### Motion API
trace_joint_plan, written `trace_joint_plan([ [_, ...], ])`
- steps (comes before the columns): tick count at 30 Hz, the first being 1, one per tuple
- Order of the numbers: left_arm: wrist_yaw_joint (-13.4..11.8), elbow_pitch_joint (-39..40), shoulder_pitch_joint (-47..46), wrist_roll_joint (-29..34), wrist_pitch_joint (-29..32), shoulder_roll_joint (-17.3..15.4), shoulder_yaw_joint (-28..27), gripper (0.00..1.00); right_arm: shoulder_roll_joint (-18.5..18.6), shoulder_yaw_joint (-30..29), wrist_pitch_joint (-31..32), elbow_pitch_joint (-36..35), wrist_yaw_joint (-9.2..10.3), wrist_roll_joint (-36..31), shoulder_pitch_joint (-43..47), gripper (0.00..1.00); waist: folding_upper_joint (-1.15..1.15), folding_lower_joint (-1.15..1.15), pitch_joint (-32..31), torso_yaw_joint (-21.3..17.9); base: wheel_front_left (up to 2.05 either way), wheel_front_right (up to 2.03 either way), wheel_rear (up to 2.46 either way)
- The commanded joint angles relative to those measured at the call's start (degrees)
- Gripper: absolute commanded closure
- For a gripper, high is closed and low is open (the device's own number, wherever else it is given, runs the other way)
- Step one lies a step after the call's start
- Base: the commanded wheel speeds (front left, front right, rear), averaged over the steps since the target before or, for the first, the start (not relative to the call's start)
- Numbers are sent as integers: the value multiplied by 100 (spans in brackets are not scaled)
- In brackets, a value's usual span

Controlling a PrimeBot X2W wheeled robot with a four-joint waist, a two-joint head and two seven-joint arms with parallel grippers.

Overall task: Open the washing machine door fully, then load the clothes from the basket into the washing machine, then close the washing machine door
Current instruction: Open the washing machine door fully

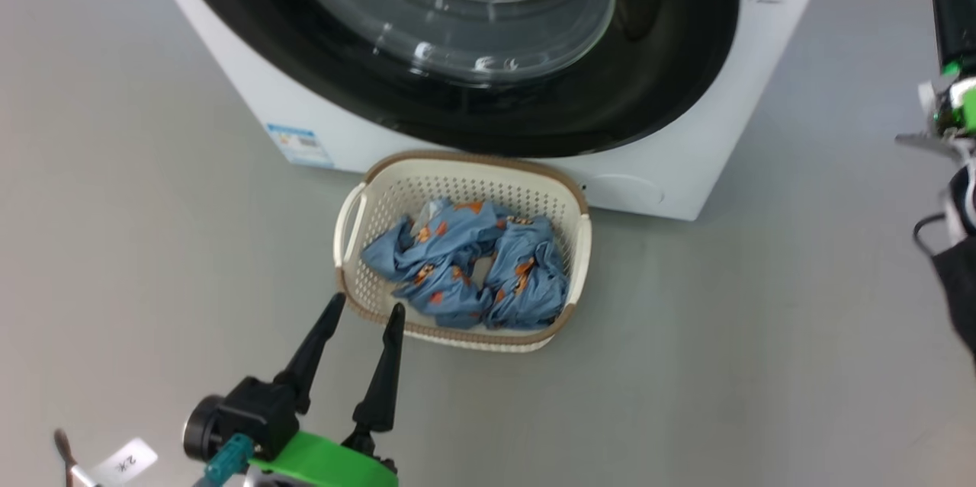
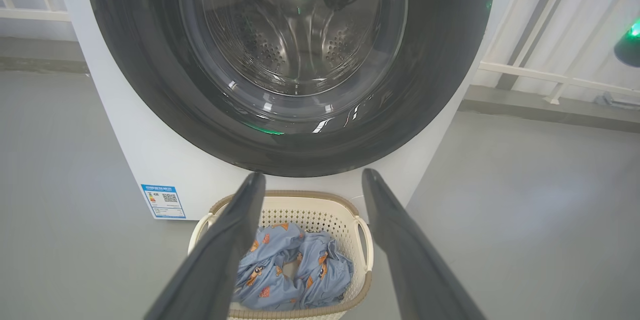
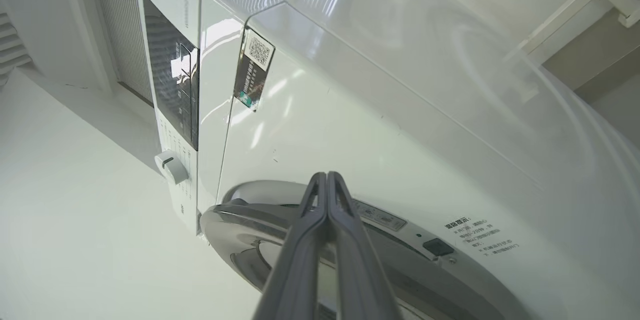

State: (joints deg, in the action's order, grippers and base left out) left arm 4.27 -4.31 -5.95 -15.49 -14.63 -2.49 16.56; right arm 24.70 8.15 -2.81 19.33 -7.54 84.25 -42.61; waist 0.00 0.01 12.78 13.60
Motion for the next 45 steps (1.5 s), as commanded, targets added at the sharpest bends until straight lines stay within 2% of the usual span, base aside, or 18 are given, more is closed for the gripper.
trace_joint_plan([
  [1, -44, 146, -180, -47, -37, -39, -151, 0, 57, 100, 94, -125, 5, 97, -125, 100, 0, 0, 171, 151, 0, 0, 0],
  [6, -77, 159, -301, -115, -37, -39, -35, 0, 302, 261, 965, 89, 5, 564, -459, 100, 0, 0, 375, 279, 0, 0, 0],
  [12, -119, 170, -397, -193, -37, -39, 99, 0, 410, 382, 1858, 320, 5, 851, -809, 100, 0, 0, 549, 375, 0, 0, 0],
  [22, -185, 237, -602, -320, -37, -39, 335, 0, 507, 379, 2705, 736, 5, 913, -1417, 100, 0, 0, 885, 526, 0, 0, 0],
  [35, -339, 357, -850, -475, -37, -39, 578, 0, 554, 535, 3190, 1168, 5, 628, -2020, 100, 0, 0, 1229, 701, 0, 0, 0],
  [45, -368, 343, -872, -485, -37, -39, 591, 0, 481, 702, 3398, 1076, 5, 596, -1839, 100, 0, 0, 1101, 681, 0, 0, 0],
])
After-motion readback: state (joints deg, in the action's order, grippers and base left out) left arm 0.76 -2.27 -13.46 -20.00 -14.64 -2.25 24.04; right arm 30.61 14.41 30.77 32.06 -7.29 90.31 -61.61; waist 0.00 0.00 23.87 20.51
